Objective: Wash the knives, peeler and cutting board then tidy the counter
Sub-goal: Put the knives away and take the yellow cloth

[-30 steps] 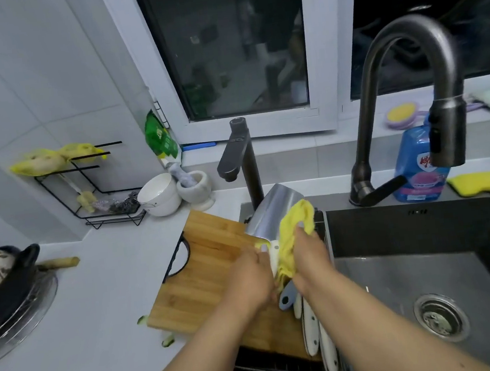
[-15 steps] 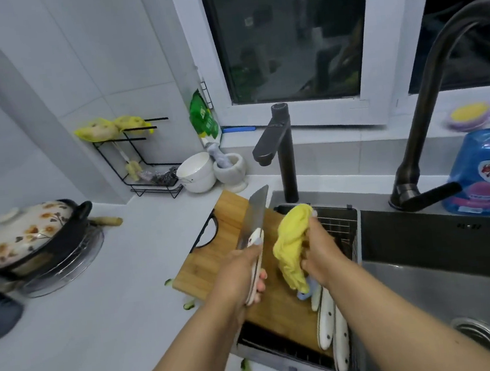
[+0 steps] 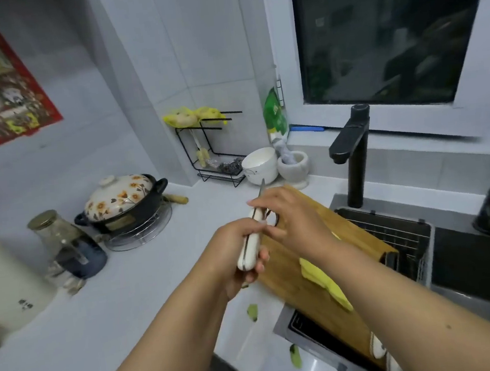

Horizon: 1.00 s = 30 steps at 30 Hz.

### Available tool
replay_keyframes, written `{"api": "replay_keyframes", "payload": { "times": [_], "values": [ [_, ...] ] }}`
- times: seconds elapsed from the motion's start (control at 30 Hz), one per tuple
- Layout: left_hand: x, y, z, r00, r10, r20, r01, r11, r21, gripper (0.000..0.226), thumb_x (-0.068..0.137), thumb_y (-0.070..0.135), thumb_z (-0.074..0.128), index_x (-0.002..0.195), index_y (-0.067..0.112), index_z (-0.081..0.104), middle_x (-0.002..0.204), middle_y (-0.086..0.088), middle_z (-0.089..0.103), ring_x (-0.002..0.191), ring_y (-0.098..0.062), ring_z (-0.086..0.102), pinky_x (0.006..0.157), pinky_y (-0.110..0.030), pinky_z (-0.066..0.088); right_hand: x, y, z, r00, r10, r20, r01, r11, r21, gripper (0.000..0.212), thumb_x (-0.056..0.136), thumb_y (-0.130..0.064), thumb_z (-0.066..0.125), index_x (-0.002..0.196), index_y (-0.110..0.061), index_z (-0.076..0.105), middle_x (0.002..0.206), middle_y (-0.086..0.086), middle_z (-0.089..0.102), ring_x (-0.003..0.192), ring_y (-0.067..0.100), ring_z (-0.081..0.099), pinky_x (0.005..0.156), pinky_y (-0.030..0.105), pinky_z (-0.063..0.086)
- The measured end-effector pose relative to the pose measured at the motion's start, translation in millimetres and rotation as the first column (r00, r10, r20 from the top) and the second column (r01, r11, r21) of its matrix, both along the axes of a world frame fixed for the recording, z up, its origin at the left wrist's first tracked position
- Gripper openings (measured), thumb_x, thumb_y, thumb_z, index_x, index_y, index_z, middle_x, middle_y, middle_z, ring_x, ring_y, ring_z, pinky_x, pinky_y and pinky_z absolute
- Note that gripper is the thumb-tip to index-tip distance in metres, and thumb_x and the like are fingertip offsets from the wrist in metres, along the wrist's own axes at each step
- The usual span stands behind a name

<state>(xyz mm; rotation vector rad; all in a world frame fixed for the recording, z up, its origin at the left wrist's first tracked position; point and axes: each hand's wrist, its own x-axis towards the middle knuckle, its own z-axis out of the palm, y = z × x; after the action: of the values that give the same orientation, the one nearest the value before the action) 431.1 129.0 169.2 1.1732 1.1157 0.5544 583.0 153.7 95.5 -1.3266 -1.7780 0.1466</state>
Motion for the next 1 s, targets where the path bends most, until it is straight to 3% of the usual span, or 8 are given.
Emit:
{"api": "replay_keyframes", "payload": {
  "times": [0.13, 0.23, 0.33, 0.47, 0.63, 0.73, 0.87, 1.0],
  "values": [
    [-36.2, 7.1, 21.6, 0.998, 0.032, -0.055, -0.029, 0.998, 0.054, 0.019, 0.091, 0.025, 0.048, 0.081, 0.01, 0.056, 0.052, -0.009, 0.05, 0.032, -0.014, 0.04, 0.032, -0.013, 0.022, -32.7, 13.7, 24.5, 0.992, 0.064, 0.105, -0.071, 0.996, 0.058, 0.038, 0.078, -0.018, 0.076, 0.114, -0.025, 0.067, 0.112, -0.008, 0.057, 0.106, 0.008, 0.047, 0.088, 0.011, 0.029],
    [-71.5, 13.8, 35.7, 0.993, 0.078, -0.09, -0.063, 0.985, 0.158, 0.027, 0.094, 0.029, 0.047, 0.086, 0.006, 0.057, 0.05, -0.009, 0.052, 0.033, -0.015, 0.041, 0.034, -0.015, 0.022, -67.3, 23.8, 41.1, 0.981, 0.127, 0.148, -0.138, 0.988, 0.066, 0.034, 0.079, -0.014, 0.073, 0.113, -0.017, 0.068, 0.113, -0.003, 0.061, 0.108, 0.016, 0.051, 0.091, 0.022, 0.036],
    [-115.3, 24.4, 49.6, 0.97, 0.2, -0.139, -0.149, 0.939, 0.309, 0.024, 0.092, 0.015, 0.043, 0.093, -0.002, 0.06, 0.051, -0.012, 0.057, 0.038, -0.022, 0.048, 0.038, -0.02, 0.03, -105.4, 36.4, 59.5, 0.977, 0.17, 0.129, -0.179, 0.982, 0.065, 0.028, 0.079, -0.014, 0.074, 0.106, -0.015, 0.068, 0.107, -0.002, 0.065, 0.102, 0.017, 0.056, 0.089, 0.026, 0.042],
    [-186.3, 34.6, 65.9, 0.936, 0.278, -0.215, -0.069, 0.745, 0.664, 0.041, 0.079, -0.006, 0.053, 0.1, 0.028, 0.064, 0.089, 0.004, 0.069, 0.079, -0.011, 0.067, 0.058, -0.027, 0.052, -168.1, 61.0, 79.5, 0.966, 0.245, 0.087, -0.245, 0.969, -0.01, 0.019, 0.083, -0.019, 0.071, 0.101, -0.017, 0.067, 0.1, -0.006, 0.062, 0.091, 0.012, 0.056, 0.083, 0.036, 0.05],
    [-266.5, 40.0, 86.7, 0.903, 0.344, -0.259, 0.021, 0.565, 0.825, 0.034, 0.082, 0.019, 0.073, 0.106, 0.038, 0.061, 0.1, 0.017, 0.068, 0.088, 0.004, 0.066, 0.074, -0.023, 0.056, -260.0, 88.9, 101.2, 0.927, 0.374, 0.018, -0.374, 0.927, 0.016, 0.021, 0.086, -0.023, 0.065, 0.106, -0.016, 0.066, 0.104, -0.013, 0.059, 0.096, 0.007, 0.055, 0.081, 0.015, 0.046],
    [-316.3, 50.2, 101.7, 0.826, 0.479, -0.296, 0.057, 0.452, 0.89, 0.034, 0.084, 0.028, 0.071, 0.105, 0.048, 0.051, 0.108, 0.018, 0.064, 0.085, 0.003, 0.067, 0.074, -0.019, 0.051, -320.6, 106.7, 117.0, 0.897, 0.44, -0.034, -0.44, 0.898, 0.028, 0.03, 0.09, -0.032, 0.059, 0.117, -0.019, 0.062, 0.111, -0.003, 0.063, 0.104, 0.014, 0.058, 0.087, 0.035, 0.05],
    [-378.3, 57.3, 129.0, 0.741, 0.603, -0.296, 0.063, 0.377, 0.924, 0.043, 0.087, 0.031, 0.067, 0.114, 0.053, 0.042, 0.108, 0.019, 0.06, 0.078, 0.001, 0.066, 0.064, -0.021, 0.048, -399.1, 127.1, 144.7, 0.84, 0.531, -0.112, -0.529, 0.847, 0.046, 0.035, 0.091, -0.026, 0.06, 0.126, -0.026, 0.056, 0.114, -0.007, 0.063, 0.101, 0.004, 0.06, 0.088, 0.035, 0.053],
    [-429.7, 65.7, 154.5, 0.635, 0.708, -0.308, 0.081, 0.335, 0.939, 0.04, 0.088, 0.039, 0.064, 0.122, 0.048, 0.043, 0.103, 0.015, 0.062, 0.083, -0.01, 0.065, 0.072, -0.03, 0.052, -463.7, 143.7, 169.2, 0.774, 0.608, -0.179, -0.606, 0.792, 0.069, 0.039, 0.088, -0.016, 0.063, 0.126, -0.02, 0.056, 0.107, -0.003, 0.067, 0.097, 0.007, 0.064, 0.086, 0.038, 0.055]
  ]
}}
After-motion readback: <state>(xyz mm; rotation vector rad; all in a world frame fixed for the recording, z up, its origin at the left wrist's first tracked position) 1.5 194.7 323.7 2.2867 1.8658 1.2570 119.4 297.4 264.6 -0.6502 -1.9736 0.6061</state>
